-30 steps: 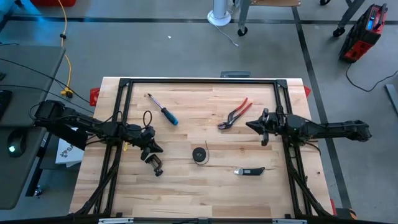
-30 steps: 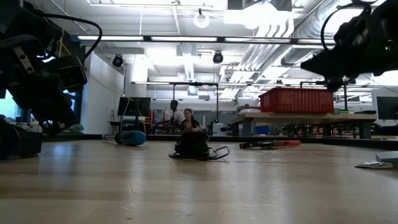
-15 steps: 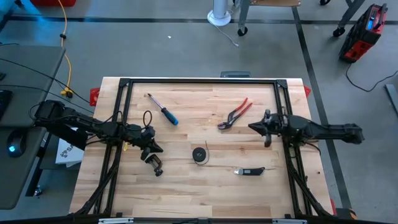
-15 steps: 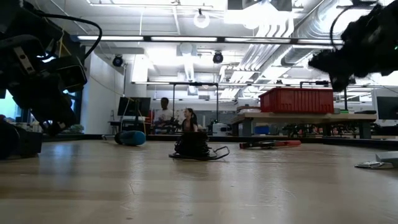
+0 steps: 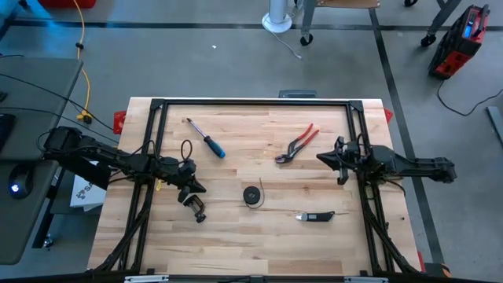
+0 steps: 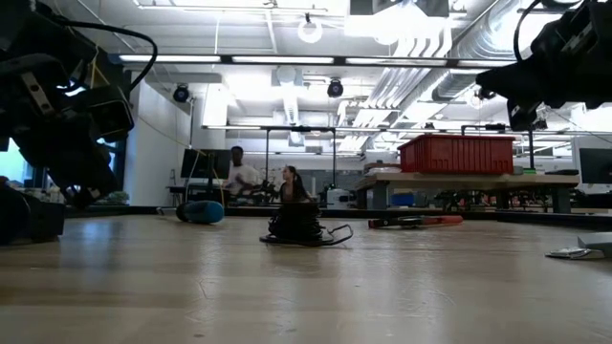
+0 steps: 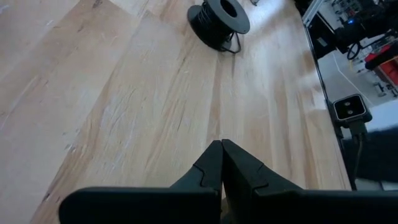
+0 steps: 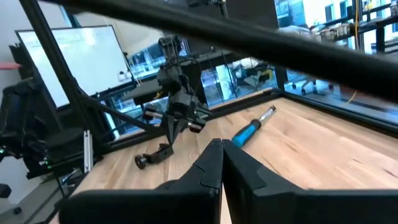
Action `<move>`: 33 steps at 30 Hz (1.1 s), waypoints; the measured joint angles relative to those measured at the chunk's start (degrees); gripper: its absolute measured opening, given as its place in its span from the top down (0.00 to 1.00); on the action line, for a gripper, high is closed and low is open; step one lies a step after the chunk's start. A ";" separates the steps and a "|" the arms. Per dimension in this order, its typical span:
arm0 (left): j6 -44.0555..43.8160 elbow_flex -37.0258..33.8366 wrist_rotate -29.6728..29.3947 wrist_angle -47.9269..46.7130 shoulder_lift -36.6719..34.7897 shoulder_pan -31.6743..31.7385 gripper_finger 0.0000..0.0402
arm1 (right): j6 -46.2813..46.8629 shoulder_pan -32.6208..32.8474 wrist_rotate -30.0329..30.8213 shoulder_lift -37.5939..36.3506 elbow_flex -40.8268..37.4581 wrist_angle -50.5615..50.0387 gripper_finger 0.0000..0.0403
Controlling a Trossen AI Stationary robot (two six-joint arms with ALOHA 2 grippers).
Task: Coil cords
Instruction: Return to Home Position
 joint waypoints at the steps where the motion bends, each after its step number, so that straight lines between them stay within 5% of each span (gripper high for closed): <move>1: 0.00 0.00 -0.02 0.01 -0.05 0.00 1.00 | 0.01 0.00 -0.01 0.01 0.00 -0.28 1.00; 7: 0.00 -0.02 -0.02 -2.26 -3.59 0.00 1.00 | 0.00 0.00 -0.01 -0.02 0.00 -2.06 1.00; 14: 0.09 0.03 -1.13 -17.60 -23.10 1.40 1.00 | 0.00 0.00 -0.21 -0.03 0.00 -3.49 1.00; 20: 0.03 0.13 -8.28 -19.27 -35.51 3.47 1.00 | -0.02 0.00 -0.22 -0.08 0.02 -3.55 1.00; 33: 0.04 0.10 -8.48 -19.06 -49.39 8.82 1.00 | 0.01 0.00 -0.18 -0.06 0.02 -3.57 1.00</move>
